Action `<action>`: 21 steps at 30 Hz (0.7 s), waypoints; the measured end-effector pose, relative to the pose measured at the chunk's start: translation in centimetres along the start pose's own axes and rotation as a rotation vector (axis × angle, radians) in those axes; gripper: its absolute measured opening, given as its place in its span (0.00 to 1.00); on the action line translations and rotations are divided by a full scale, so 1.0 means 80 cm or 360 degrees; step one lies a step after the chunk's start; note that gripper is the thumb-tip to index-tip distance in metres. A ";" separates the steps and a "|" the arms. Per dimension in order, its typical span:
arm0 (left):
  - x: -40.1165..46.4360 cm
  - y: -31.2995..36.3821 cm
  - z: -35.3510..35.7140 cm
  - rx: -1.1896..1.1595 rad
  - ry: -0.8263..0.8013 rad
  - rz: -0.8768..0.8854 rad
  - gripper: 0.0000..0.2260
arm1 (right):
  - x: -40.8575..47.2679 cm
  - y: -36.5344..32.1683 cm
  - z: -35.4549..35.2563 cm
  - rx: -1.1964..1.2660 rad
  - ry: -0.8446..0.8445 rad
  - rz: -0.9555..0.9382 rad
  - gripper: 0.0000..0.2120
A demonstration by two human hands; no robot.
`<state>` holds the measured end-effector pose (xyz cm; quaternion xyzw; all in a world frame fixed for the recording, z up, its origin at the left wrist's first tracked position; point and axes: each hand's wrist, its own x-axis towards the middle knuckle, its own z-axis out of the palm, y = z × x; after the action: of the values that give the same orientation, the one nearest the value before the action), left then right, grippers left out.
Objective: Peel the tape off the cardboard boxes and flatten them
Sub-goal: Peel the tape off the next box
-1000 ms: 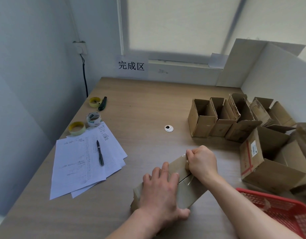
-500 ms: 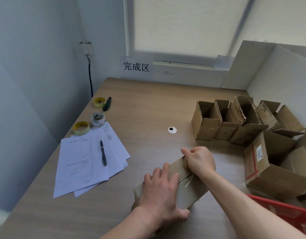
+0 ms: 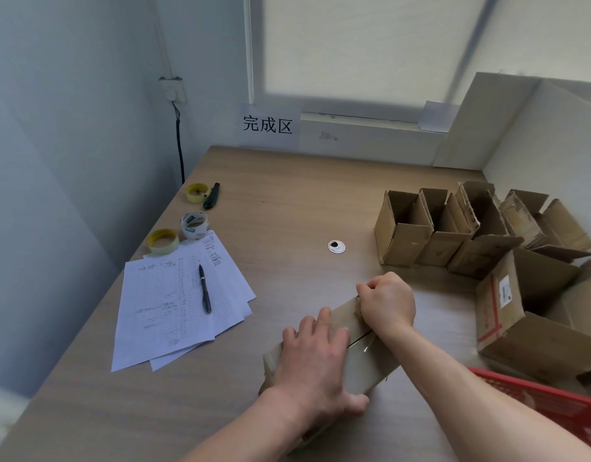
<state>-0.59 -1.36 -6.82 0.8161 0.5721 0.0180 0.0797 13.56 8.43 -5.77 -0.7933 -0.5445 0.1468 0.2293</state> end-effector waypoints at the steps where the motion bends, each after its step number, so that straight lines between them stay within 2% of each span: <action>1: -0.001 0.001 0.000 0.0004 0.0000 -0.0002 0.38 | 0.001 0.002 0.000 -0.0035 -0.0012 -0.0084 0.13; 9: -0.005 0.005 -0.003 -0.0001 0.0003 -0.0008 0.38 | -0.006 0.008 -0.007 -0.0109 -0.0066 -0.0702 0.15; 10: -0.005 0.005 -0.003 -0.0008 0.0010 -0.0005 0.38 | -0.010 0.010 -0.009 0.0019 -0.0024 -0.0685 0.15; 12: -0.007 0.007 -0.001 -0.0013 0.0045 0.0014 0.38 | -0.013 0.018 -0.018 0.0430 0.0130 -0.0460 0.11; 14: -0.009 0.009 0.001 -0.0009 0.0078 0.0030 0.39 | -0.020 0.031 -0.026 0.0585 0.0253 -0.0243 0.07; 18: -0.009 0.010 0.003 -0.0024 0.0098 0.0008 0.40 | -0.035 0.042 -0.027 0.0172 0.0068 -0.0082 0.11; 21: -0.011 0.012 0.004 -0.0022 0.0102 0.0006 0.39 | -0.037 0.044 -0.029 0.0062 0.0059 -0.0070 0.10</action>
<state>0.05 -2.53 -6.94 0.8157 0.5726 0.0482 0.0670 16.46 4.16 -5.67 -0.7791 -0.5546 0.1374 0.2578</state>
